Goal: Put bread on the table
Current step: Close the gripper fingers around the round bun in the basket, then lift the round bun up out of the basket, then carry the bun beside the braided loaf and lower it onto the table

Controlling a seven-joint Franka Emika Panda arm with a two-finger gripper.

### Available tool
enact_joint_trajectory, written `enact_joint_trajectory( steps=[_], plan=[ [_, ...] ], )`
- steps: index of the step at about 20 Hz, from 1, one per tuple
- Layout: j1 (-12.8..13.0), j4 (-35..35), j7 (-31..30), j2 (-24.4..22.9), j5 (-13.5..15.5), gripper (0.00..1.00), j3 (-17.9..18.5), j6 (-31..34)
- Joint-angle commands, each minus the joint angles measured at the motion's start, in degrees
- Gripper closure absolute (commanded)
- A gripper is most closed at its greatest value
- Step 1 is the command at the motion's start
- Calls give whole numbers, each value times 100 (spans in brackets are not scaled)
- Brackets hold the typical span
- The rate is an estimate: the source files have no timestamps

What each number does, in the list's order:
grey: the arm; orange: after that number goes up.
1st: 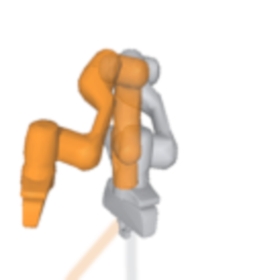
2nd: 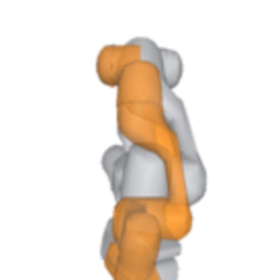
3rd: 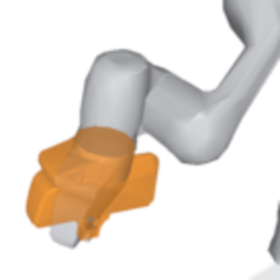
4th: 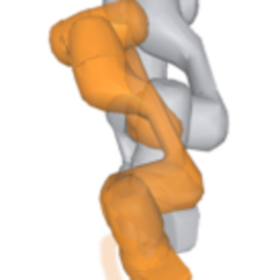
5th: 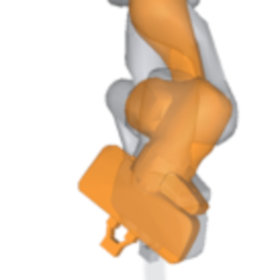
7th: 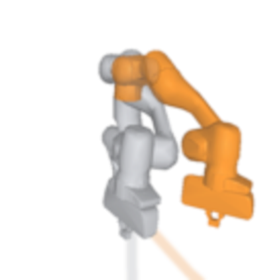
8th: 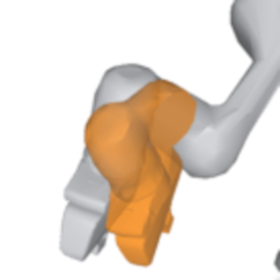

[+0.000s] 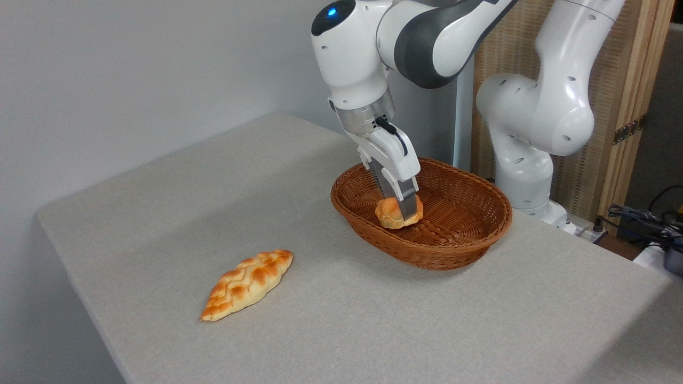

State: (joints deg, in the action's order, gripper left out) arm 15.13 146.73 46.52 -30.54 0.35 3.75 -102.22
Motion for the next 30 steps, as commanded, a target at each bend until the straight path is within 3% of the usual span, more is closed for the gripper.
enact_joint_trajectory(
  steps=[1,7,12,16,18,21,28,29,30],
  plan=[
    [43,101,77,-58,-88,90,64,-150],
    [8,-39,77,-102,-132,89,3,280],
    [25,-767,86,-102,-132,85,64,1229],
    [43,-1505,295,-14,-132,81,502,1239],
    [51,-1962,585,152,-132,81,827,1056],
    [86,-2727,630,898,-132,81,1040,705],
    [148,-2800,622,2024,-264,73,1259,-1184],
    [148,-2791,622,2138,-264,66,1259,-1369],
    [157,-2782,613,2279,-264,44,1259,-1510]
  ],
)
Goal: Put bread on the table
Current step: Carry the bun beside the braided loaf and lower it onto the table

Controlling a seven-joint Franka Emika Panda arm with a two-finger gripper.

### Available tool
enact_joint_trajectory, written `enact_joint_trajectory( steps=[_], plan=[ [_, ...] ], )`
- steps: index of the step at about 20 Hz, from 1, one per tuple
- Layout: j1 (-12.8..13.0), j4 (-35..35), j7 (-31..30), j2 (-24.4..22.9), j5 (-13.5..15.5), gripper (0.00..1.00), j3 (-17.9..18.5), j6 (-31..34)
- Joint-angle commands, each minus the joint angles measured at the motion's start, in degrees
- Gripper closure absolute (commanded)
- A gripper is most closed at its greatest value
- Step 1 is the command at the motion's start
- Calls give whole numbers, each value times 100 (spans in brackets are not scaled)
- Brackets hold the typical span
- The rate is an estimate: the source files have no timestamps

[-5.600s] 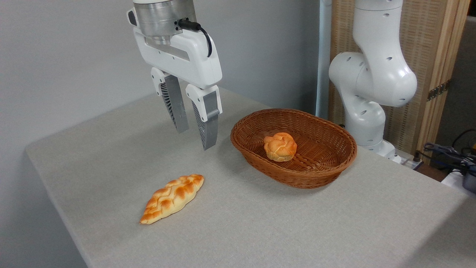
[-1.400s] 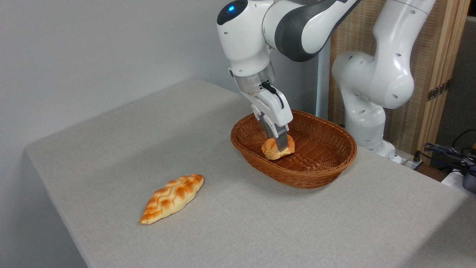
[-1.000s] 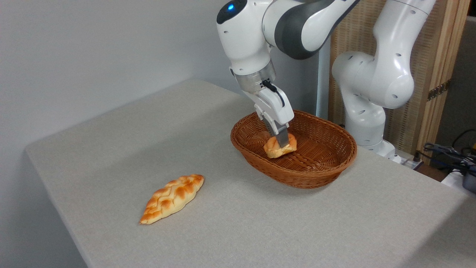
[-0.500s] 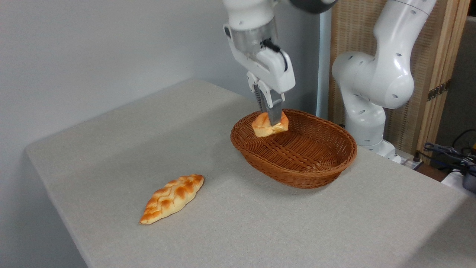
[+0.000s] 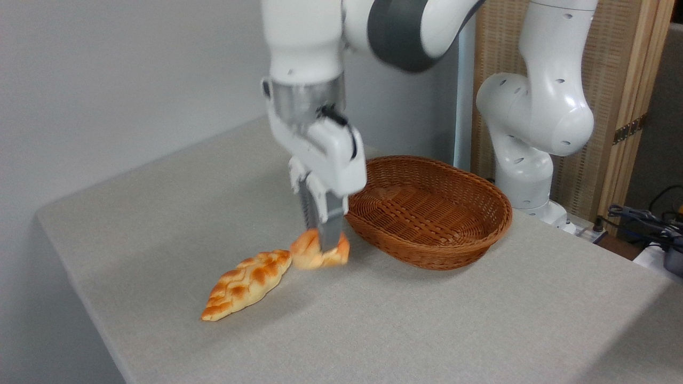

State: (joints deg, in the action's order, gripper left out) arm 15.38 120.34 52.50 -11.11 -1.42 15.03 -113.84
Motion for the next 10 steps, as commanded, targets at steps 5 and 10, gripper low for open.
enact_joint_trajectory(
  steps=[5,10],
  plan=[
    [132,-90,24,522,-95,0,132,-481],
    [132,60,32,566,-113,0,132,-481]
  ],
)
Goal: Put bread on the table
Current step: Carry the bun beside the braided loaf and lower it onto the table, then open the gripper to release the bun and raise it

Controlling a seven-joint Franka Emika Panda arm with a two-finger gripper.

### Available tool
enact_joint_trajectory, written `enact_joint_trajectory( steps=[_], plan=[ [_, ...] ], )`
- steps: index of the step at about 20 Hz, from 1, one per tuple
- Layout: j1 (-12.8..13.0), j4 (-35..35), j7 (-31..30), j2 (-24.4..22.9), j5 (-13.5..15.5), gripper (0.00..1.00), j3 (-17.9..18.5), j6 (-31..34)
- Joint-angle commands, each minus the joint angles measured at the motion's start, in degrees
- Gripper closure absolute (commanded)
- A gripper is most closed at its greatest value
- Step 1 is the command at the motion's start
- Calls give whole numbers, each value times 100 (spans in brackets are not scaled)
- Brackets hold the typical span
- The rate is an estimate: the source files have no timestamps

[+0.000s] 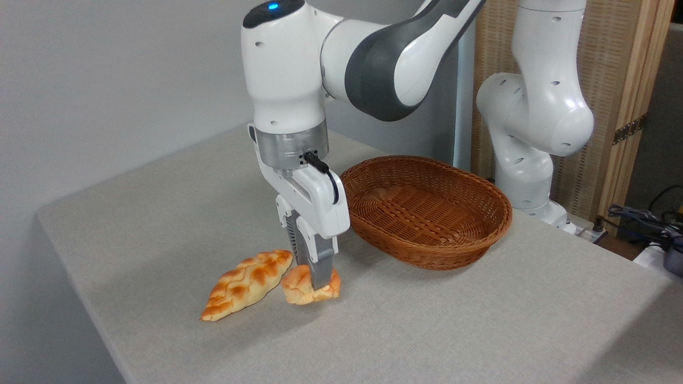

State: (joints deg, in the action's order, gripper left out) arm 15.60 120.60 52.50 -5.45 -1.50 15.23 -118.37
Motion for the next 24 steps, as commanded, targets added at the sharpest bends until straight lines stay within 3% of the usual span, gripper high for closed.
enact_joint_trajectory(
  steps=[1,7,10,13,19,21,23,24],
  plan=[
    [109,34,32,0,-105,0,112,-28],
    [101,-36,24,-70,-96,0,120,-10],
    [57,-422,-91,-193,-9,0,156,156],
    [48,-1221,-301,-115,9,0,156,875],
    [57,-2170,-697,-19,70,0,59,2115],
    [31,-2653,-741,217,350,0,68,2624],
    [-144,-2980,-1047,482,483,0,-46,2828],
    [-363,-3024,-1197,535,501,0,-342,2829]
  ],
)
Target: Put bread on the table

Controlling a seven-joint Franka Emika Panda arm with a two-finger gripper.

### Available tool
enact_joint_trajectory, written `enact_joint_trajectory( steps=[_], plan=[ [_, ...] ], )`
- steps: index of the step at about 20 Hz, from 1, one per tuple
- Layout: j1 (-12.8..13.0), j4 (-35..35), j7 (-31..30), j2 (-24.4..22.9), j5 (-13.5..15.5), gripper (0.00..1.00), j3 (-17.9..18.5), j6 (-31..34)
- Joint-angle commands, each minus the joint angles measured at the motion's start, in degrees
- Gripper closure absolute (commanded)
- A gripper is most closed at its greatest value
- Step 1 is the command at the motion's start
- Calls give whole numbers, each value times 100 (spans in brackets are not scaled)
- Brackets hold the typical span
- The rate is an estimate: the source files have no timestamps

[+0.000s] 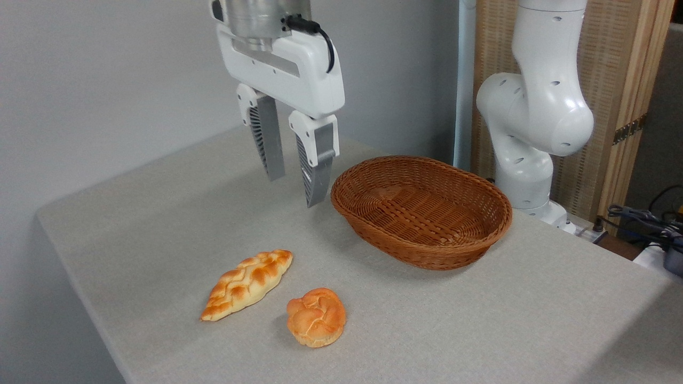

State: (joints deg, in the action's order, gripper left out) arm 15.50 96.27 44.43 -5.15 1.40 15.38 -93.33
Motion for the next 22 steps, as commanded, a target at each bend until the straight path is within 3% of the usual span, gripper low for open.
enact_joint_trajectory(
  steps=[1,2,6,9,13,17,20,22],
  plan=[
    [-616,-601,-382,524,168,0,-639,306],
    [-749,-601,-356,506,159,0,-781,306],
    [-777,-557,-234,453,141,0,-817,367],
    [-786,-539,198,445,150,0,-817,341],
    [-786,-530,145,453,150,0,-870,350],
    [-997,-521,-276,471,150,0,-1116,368],
    [-1014,-521,-268,488,150,0,-1186,359],
    [-1206,-530,-233,497,141,0,-1344,324]
  ],
)
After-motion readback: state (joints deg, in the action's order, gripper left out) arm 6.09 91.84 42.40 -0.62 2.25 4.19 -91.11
